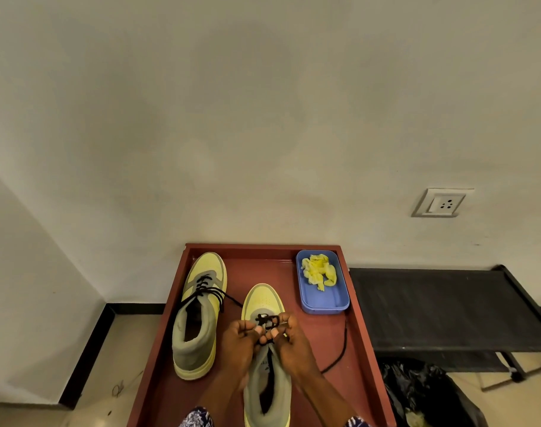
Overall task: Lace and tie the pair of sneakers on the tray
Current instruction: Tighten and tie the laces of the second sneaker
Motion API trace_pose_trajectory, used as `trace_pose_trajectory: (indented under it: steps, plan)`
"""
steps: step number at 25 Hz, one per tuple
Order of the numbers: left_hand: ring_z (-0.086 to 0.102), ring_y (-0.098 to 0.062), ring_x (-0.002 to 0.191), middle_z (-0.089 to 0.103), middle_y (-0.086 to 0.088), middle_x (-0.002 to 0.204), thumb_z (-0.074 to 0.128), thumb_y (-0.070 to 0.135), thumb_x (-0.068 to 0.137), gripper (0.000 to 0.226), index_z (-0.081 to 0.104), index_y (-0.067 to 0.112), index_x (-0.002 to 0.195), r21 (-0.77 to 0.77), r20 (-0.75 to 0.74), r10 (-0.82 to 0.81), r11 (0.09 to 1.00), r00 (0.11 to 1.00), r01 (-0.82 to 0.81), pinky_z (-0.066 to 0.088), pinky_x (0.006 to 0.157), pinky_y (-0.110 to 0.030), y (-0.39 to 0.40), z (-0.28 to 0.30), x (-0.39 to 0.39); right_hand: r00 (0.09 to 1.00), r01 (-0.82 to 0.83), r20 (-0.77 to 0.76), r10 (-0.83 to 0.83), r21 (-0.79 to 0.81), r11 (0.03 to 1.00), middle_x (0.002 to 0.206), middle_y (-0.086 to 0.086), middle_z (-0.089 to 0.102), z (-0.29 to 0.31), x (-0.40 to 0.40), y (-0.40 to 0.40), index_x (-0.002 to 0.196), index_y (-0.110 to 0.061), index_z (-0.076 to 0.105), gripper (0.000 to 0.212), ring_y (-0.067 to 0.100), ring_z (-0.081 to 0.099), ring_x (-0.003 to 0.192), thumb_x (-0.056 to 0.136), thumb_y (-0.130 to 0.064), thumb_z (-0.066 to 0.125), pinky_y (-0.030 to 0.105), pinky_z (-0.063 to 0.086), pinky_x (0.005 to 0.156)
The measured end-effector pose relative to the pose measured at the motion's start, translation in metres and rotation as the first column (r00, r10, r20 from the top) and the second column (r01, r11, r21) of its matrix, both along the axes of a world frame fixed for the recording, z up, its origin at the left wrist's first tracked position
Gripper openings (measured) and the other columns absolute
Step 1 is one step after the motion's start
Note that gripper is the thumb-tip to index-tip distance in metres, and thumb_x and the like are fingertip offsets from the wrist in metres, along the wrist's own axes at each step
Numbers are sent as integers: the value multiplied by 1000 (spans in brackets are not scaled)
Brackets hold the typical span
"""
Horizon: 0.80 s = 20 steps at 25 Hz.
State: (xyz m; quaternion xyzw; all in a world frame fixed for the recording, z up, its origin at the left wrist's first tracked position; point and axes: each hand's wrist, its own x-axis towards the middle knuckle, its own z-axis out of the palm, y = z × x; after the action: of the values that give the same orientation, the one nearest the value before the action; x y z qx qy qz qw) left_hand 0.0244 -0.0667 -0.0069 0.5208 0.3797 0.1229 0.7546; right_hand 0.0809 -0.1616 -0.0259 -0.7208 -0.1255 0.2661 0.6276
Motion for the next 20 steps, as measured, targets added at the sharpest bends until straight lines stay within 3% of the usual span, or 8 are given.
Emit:
trace_pose_trajectory:
  steps: [2,4,10,13,17,20]
  plan:
    - [55,-20,60,57,-13,63,51,-6,89,10,54,0,81,-26,1,-21,999,1000,21,51,59,-25,2,-4,0,999,3,-53,-2,33,999,75,10,66,1,3,0,92,-16,35,23,19,65,75,90,6,44,39,53,81]
    - [55,-22,64,58,-13,64,52,-5,89,12,58,-1,80,-51,14,-66,996,998,67,50,67,-31,5,-7,0,994,-5,-106,8,37,999,74,9,66,3,5,-2,92,-13,32,23,17,65,73,91,6,45,33,54,78]
    - [58,-10,61,63,-8,68,53,-1,89,15,65,-1,81,-23,58,-215,976,975,217,48,64,-21,6,-6,-3,959,-68,-273,71,21,997,78,4,61,8,18,-7,111,-7,49,24,9,60,73,89,1,53,12,48,62]
    - [60,-8,60,67,-4,66,58,8,89,14,70,2,83,-6,48,-212,977,976,212,48,63,-21,6,-5,-3,953,-104,-281,114,51,993,76,5,66,11,20,-5,105,-3,58,19,9,64,68,88,3,54,13,50,62]
    - [53,-8,51,61,1,52,61,16,88,24,68,7,67,135,-4,-134,982,991,133,43,57,-23,1,-2,3,973,-93,-210,97,29,995,72,4,69,10,16,-3,97,-3,62,14,9,66,64,87,4,55,17,53,65]
    - [53,-10,51,59,0,51,60,13,88,27,64,8,62,153,-7,-47,987,999,47,43,54,-22,-3,-2,6,980,-39,-195,46,38,999,80,12,71,4,15,-3,97,-2,63,12,18,68,74,86,2,59,29,55,77]
